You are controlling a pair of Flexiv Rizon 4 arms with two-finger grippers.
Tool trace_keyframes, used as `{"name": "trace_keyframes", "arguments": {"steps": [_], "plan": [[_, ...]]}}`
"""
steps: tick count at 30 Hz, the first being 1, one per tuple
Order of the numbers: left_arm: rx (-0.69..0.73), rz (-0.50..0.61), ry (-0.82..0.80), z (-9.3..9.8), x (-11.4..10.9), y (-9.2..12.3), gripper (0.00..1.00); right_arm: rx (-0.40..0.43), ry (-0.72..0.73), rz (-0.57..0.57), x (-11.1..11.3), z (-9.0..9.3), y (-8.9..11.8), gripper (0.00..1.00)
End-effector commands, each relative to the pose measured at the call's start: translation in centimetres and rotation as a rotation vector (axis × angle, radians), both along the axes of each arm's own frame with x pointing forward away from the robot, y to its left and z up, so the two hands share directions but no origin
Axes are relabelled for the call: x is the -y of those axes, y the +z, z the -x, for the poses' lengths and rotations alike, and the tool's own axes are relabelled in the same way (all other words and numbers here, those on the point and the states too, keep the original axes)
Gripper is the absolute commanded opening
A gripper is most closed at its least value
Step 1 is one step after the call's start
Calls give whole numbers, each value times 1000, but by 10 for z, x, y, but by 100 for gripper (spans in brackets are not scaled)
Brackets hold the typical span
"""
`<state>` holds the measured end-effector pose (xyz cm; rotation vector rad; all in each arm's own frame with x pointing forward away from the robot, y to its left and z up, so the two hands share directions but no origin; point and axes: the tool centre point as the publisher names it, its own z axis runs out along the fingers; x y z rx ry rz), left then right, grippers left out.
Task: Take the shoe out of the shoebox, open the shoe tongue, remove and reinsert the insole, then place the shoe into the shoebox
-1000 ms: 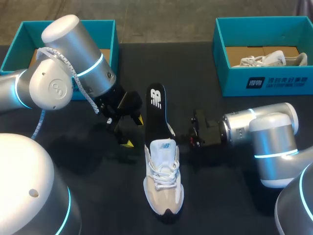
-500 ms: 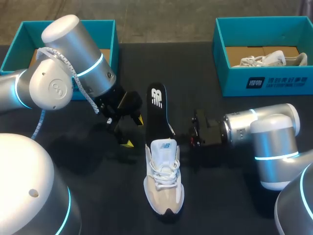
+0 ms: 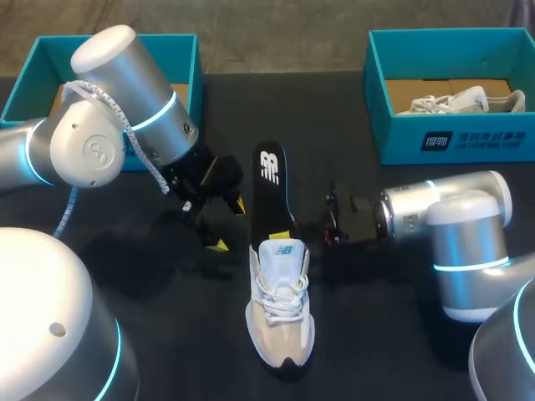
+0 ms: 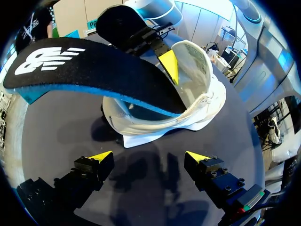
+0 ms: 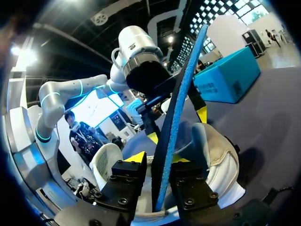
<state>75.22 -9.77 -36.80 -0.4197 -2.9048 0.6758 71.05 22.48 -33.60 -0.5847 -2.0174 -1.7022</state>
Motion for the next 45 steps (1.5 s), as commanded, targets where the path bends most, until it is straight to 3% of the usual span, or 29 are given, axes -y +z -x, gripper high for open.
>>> {"name": "trace_keyframes", "arguments": {"steps": [1, 28, 33, 36, 45], "plan": [[1, -2, 0, 0, 0, 0, 100, 6, -1, 9, -1, -1, 6, 29], [1, -2, 0, 0, 0, 0, 100, 30, -15, -27, -9, -18, 16, 25], [1, -2, 0, 0, 0, 0, 100, 25, -18, -34, -10, -22, 17, 18], [1, -2, 0, 0, 0, 0, 100, 23, -22, -37, -11, -24, 18, 0], [1, -2, 0, 0, 0, 0, 100, 15, -42, -39, -11, -24, 17, 0]]}}
